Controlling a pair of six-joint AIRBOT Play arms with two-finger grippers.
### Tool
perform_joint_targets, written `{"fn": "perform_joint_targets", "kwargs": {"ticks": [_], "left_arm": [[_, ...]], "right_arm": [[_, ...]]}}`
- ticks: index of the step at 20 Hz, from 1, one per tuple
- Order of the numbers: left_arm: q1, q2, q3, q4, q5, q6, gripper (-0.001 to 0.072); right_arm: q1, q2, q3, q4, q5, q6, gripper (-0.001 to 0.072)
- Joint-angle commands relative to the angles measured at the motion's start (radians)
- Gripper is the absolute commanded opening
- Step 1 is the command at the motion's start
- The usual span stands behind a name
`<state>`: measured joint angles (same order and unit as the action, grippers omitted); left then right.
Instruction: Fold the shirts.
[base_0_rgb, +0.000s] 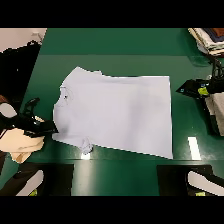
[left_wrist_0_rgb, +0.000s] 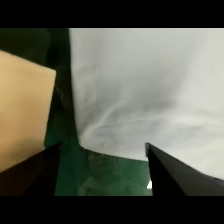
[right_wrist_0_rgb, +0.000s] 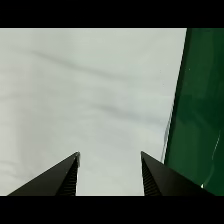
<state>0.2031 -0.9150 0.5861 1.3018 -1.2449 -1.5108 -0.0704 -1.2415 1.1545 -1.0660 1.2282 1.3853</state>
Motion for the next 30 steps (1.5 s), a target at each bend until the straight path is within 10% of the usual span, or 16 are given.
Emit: {"fn": "perform_joint_targets", "kwargs": {"ticks": [1,6,8,9,30], "left_arm": [[0.001,0.008,-0.082,-0.012,0.113,-0.002,0.0616],[0.001,0.008,-0.103,-0.053,0.159,-0.001,0.0590],[0.001,0.008,-0.103,-0.053,0.148,0.000,0.0128],[0.001,0.009,-0.102,-0.054,0.136,0.000,0.0022],[0.001,0.066,0.084,-0.134,0.016,0.052,0.0023]], "right_arm": [[0.000,0.004,-0.006,0.002,0.014,0.000,0.0446],[0.000,0.004,-0.006,0.001,0.022,0.001,0.0446],[0.000,0.004,-0.006,0.000,0.050,0.000,0.0446],[-0.003,0.005,-0.006,-0.002,0.072,0.000,0.0446],[-0.007,0.345,-0.691,-0.169,0.249,0.077,0.0447]]}}
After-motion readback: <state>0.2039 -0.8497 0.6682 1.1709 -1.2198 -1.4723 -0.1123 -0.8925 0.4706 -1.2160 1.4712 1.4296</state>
